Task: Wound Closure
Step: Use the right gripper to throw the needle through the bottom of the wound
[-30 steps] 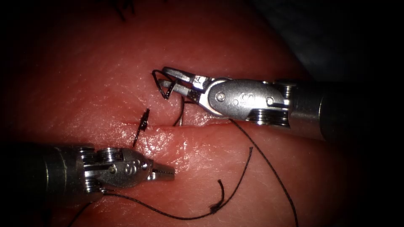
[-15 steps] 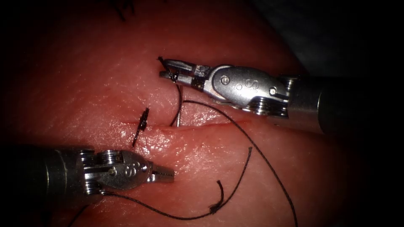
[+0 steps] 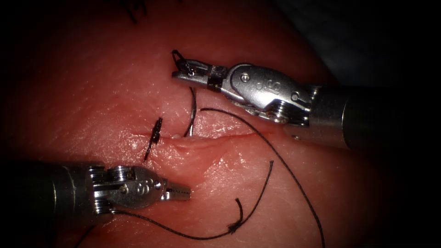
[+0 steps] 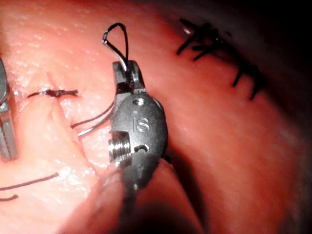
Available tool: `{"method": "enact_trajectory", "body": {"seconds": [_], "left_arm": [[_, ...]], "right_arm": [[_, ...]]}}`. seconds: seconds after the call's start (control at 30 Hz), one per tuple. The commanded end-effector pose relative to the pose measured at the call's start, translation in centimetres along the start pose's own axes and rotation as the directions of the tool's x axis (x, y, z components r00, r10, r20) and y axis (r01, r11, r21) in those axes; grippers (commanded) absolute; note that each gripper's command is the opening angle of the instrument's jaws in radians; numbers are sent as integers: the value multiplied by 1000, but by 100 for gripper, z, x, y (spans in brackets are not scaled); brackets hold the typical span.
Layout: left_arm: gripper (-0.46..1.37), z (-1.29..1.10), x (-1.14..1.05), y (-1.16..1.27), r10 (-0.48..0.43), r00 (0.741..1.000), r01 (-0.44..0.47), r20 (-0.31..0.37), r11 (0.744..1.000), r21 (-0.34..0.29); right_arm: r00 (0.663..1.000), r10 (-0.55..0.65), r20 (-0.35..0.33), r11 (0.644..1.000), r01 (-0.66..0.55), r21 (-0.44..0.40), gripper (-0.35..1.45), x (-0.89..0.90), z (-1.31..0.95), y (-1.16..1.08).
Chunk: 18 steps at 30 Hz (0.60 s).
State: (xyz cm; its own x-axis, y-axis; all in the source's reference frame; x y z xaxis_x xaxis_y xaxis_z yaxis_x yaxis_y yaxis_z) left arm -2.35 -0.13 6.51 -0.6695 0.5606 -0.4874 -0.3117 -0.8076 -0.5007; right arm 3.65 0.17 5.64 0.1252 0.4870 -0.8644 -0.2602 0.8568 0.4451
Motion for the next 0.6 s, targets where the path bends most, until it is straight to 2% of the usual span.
{"method": "enact_trajectory", "body": {"seconds": [0.03, 0.2, 0.37, 0.6], "left_arm": [[-35, -3, -1, 1, 1, 1000, -1, 0, 1000, -9], [-35, -7, -4, 1, 4, 1000, -4, 0, 1000, -12], [-35, -7, -6, 0, 6, 1000, -6, 0, 1000, -13], [-35, -4, -6, -1, 6, 1000, -6, -1, 1000, -12]], "right_arm": [[1000, -1, 9, 1000, 1, 16, -35, -1, 1, 2], [1000, 26, 7, 998, -26, 63, -35, -5, 4, 6], [992, 124, 12, 987, -124, 105, -35, -7, 5, 4], [966, 256, 27, 959, -257, 115, -35, -7, 5, -1]]}}
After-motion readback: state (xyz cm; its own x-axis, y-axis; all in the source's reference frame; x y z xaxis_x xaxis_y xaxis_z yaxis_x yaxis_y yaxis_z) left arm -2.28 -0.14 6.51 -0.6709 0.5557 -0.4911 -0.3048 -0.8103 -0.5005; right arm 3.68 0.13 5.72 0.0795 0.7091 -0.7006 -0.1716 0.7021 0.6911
